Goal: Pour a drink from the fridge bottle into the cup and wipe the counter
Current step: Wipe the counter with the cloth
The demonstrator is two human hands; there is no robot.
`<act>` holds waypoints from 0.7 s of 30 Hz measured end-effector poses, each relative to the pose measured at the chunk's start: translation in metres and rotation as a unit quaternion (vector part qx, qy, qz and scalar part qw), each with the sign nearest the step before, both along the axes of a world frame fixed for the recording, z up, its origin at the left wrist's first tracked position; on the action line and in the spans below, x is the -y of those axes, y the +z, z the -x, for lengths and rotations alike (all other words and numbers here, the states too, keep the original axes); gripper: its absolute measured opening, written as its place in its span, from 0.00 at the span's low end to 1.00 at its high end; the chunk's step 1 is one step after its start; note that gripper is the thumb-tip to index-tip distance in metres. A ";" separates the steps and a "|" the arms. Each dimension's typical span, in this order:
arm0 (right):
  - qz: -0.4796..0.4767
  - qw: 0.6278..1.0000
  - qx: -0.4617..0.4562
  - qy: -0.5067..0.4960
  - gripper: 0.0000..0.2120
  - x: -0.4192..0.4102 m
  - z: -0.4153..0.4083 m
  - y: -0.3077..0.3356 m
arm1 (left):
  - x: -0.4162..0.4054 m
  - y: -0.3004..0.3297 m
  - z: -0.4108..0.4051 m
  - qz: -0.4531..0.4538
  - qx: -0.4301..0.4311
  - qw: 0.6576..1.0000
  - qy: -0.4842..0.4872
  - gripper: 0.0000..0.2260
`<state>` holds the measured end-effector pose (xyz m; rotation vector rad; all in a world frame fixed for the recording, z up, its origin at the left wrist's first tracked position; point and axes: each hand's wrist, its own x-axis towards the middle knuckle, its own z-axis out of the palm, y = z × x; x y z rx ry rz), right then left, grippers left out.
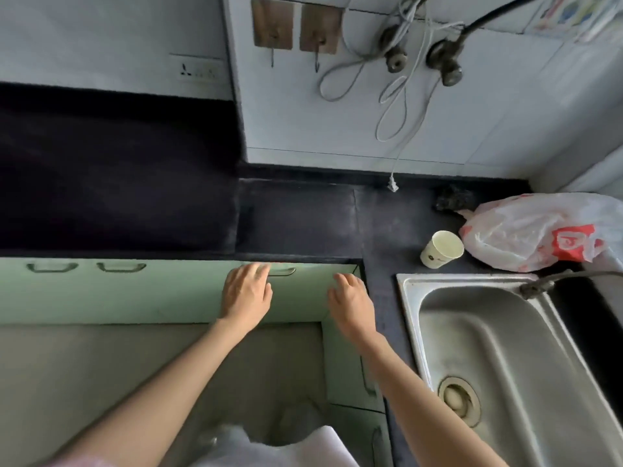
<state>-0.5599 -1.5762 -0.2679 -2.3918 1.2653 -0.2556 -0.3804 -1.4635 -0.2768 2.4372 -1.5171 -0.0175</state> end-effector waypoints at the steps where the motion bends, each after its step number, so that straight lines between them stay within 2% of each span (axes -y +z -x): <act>1: 0.000 1.000 0.007 0.017 0.16 -0.008 -0.013 0.002 | -0.016 0.002 -0.010 0.002 0.002 1.000 0.016 0.15; 10: 0.037 0.988 0.052 0.143 0.16 -0.121 -0.138 0.024 | -0.193 0.018 -0.112 0.048 0.014 0.987 0.154 0.16; 16: 0.021 0.972 0.045 0.231 0.17 -0.235 -0.214 0.017 | -0.341 0.014 -0.162 0.024 0.015 0.965 0.261 0.15; 21: 0.028 0.944 0.051 0.325 0.16 -0.320 -0.274 0.016 | -0.443 0.017 -0.184 0.001 0.040 0.944 0.328 0.16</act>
